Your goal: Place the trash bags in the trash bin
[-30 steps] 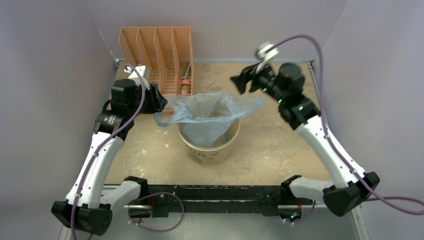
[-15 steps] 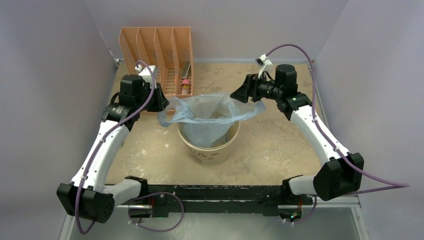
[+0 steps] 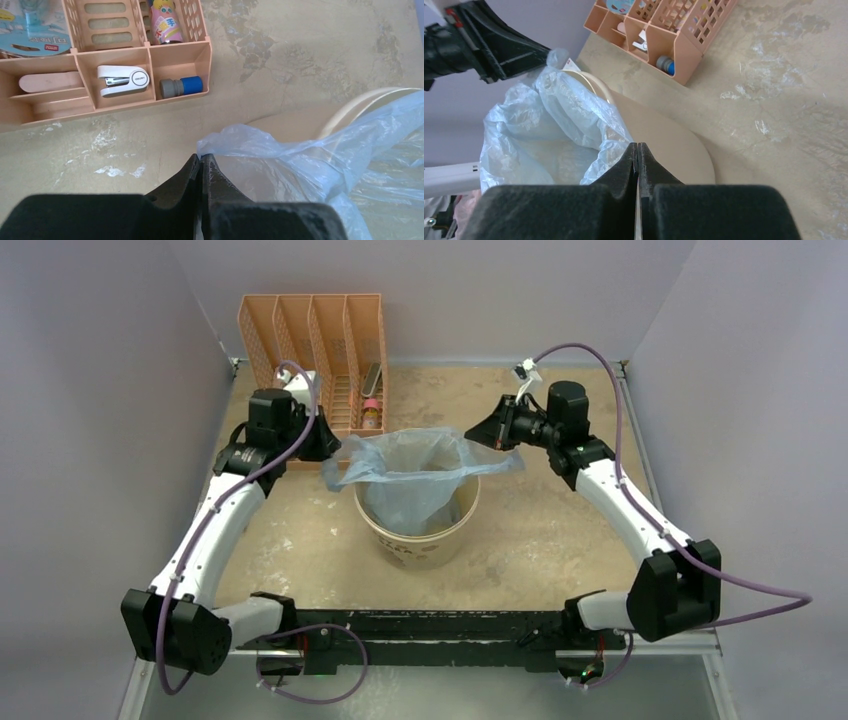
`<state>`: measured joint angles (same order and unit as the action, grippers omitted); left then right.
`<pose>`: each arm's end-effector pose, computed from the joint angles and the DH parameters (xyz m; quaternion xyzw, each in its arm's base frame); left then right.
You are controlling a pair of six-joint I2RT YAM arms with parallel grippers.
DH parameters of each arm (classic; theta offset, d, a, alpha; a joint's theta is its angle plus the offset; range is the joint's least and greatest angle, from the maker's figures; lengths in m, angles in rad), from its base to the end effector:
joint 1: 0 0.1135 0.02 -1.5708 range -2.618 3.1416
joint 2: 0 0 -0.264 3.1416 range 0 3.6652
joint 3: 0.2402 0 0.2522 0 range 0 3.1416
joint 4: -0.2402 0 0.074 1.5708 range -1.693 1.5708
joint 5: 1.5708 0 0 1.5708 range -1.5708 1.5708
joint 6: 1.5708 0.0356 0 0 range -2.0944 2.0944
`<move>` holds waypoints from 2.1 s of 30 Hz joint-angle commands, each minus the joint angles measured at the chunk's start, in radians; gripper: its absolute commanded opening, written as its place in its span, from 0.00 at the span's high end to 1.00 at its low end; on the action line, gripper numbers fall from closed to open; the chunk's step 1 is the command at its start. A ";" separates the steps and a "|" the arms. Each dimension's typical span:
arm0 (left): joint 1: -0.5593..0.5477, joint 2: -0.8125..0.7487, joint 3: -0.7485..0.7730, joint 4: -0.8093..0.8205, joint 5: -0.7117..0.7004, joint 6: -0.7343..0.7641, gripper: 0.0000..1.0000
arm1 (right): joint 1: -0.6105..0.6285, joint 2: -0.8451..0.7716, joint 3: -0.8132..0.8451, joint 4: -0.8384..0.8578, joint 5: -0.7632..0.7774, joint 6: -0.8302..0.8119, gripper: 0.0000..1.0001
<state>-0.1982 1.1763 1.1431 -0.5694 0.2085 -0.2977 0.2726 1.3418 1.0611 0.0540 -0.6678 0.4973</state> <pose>0.2486 -0.0574 0.3474 0.0046 0.8816 -0.2029 0.4261 0.2940 0.1051 0.3375 -0.1199 0.7575 0.4586 0.4489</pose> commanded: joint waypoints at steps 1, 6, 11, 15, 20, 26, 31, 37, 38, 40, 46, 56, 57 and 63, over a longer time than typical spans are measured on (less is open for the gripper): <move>0.012 0.015 -0.048 0.106 0.026 -0.034 1.00 | -0.008 0.023 0.015 0.083 -0.052 0.048 1.00; 0.020 0.027 -0.153 0.193 0.050 -0.096 1.00 | -0.007 0.083 -0.008 0.046 0.012 0.021 1.00; 0.020 0.021 -0.229 0.248 0.102 -0.133 1.00 | -0.008 0.115 -0.026 0.045 0.007 -0.006 1.00; 0.020 -0.012 -0.270 0.277 0.119 -0.133 1.00 | -0.008 0.104 -0.068 0.042 -0.009 -0.016 1.00; 0.020 -0.030 -0.214 0.255 0.117 -0.107 1.00 | -0.018 0.043 -0.048 0.031 0.142 0.010 0.97; 0.020 -0.080 -0.151 0.245 0.111 -0.056 1.00 | -0.046 -0.065 0.015 0.052 0.189 0.026 0.66; 0.020 -0.124 -0.138 0.271 0.147 -0.033 1.00 | -0.048 -0.090 0.012 0.072 0.004 0.024 0.47; 0.020 -0.114 -0.120 0.258 0.182 -0.017 1.00 | -0.049 -0.063 -0.042 0.150 -0.163 0.036 0.38; 0.020 -0.111 -0.120 0.255 0.185 -0.015 1.00 | -0.049 -0.049 -0.036 0.131 -0.159 0.016 0.38; 0.020 -0.106 -0.116 0.253 0.187 -0.013 1.00 | -0.048 -0.017 -0.016 0.099 -0.162 -0.048 0.37; 0.020 -0.102 -0.115 0.257 0.188 -0.010 1.00 | -0.047 0.025 -0.020 0.138 -0.291 -0.092 0.47; 0.020 -0.093 -0.097 0.235 0.203 -0.001 1.00 | -0.048 0.024 -0.026 0.196 -0.280 -0.017 0.84; 0.020 -0.093 -0.097 0.235 0.203 -0.001 1.00 | -0.048 0.028 -0.024 0.200 -0.286 -0.014 0.91; 0.020 -0.057 -0.088 0.236 0.158 -0.005 1.00 | -0.047 0.060 -0.011 0.177 -0.104 0.052 1.00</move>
<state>-0.1837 1.0901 1.0031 -0.3603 0.3893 -0.3195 0.2234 1.3857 1.0267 0.2092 -0.8974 0.4961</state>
